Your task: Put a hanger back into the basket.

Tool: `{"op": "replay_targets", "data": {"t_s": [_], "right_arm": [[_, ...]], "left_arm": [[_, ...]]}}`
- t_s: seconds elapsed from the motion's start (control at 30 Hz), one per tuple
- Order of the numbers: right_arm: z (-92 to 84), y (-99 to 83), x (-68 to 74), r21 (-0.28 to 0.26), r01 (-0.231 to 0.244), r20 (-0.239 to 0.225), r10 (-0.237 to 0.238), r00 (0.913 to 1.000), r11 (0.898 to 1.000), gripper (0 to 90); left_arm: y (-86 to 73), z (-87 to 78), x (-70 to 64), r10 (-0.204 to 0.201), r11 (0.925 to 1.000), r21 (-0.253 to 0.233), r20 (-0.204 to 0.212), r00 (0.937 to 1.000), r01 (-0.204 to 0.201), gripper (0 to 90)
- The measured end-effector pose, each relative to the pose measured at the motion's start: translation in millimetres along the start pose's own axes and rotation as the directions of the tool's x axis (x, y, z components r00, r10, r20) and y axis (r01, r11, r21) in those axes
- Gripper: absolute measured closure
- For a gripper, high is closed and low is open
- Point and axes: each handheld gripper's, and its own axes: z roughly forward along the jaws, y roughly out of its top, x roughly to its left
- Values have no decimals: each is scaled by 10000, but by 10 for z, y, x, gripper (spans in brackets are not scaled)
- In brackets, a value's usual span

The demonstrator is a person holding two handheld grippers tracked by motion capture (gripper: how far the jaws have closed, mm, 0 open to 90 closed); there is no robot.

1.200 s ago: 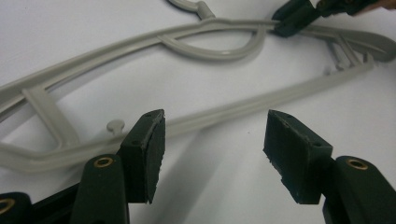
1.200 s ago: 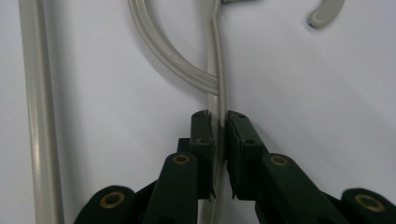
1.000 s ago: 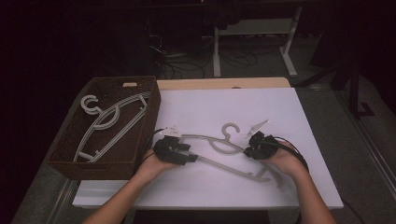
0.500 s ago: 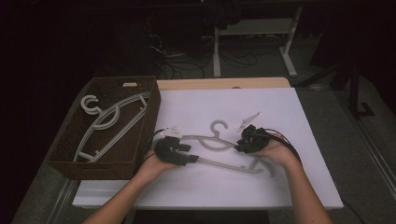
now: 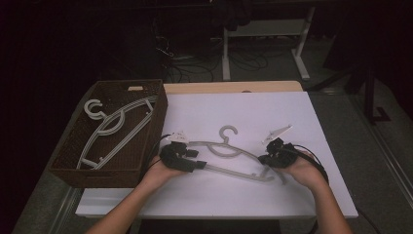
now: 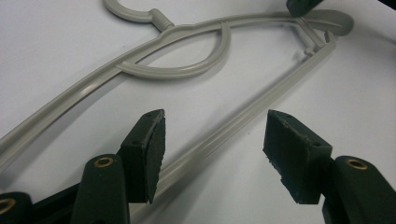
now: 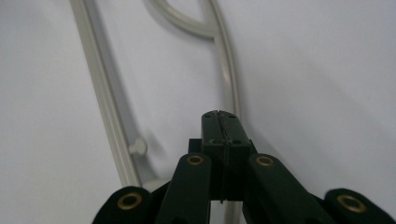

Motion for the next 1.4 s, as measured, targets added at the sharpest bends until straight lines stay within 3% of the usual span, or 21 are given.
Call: {"op": "replay_targets", "data": {"t_s": [0.17, 0.33, 0.43, 0.57, 0.67, 0.77, 0.87, 1.0, 1.17, 1.4], "right_arm": [[19, -65, 27, 501, 117, 422, -138, 9990, 9987, 890], [37, -38, -23, 609, 205, 885, -258, 9957, 9979, 891], [51, -10, -123, 691, 212, 1441, -310, 9891, 9974, 891], [80, 32, -313, 689, -299, 2200, 140, 9754, 9972, 891], [115, 52, -457, 403, -760, 2663, 626, 9619, 9963, 891], [119, 41, -534, 19, -1137, 2695, 1089, 9568, 9935, 891], [52, 7, -534, -329, -1357, 2518, 1396, 9577, 9902, 890], [-113, -31, -453, -924, -1516, 2014, 1676, 9651, 9841, 890], [-186, -143, -335, -896, -1509, 1706, 1644, 9715, 9845, 890], [-192, -236, -230, -900, -1445, 1958, 1597, 9675, 9854, 890]], "left_arm": [[-1, 6, -1, 17, 10000, 23, 1, 10000, -17, 388], [0, 7, 3, 24, 10000, 24, -10, 10000, -24, 388], [-1, 10, 2, 33, 10000, 45, 2, 10000, -33, 388], [2, 5, -1, 39, 10000, 4, -4, 10000, -39, 388], [0, 11, 1, 47, 10000, 61, 1, 10000, -47, 389], [0, 15, 0, 52, 10000, 62, 10, 10000, -52, 389], [0, 11, 5, 22, 10000, 33, 9, 10000, -22, 389], [-2, 11, 3, 46, 10000, 64, 4, 10000, -46, 389], [0, 3, 1, 23, 10000, 5, 2, 10000, -23, 389], [-1, 7, 5, 12, 10000, 25, -18, 10000, -12, 389]]}}
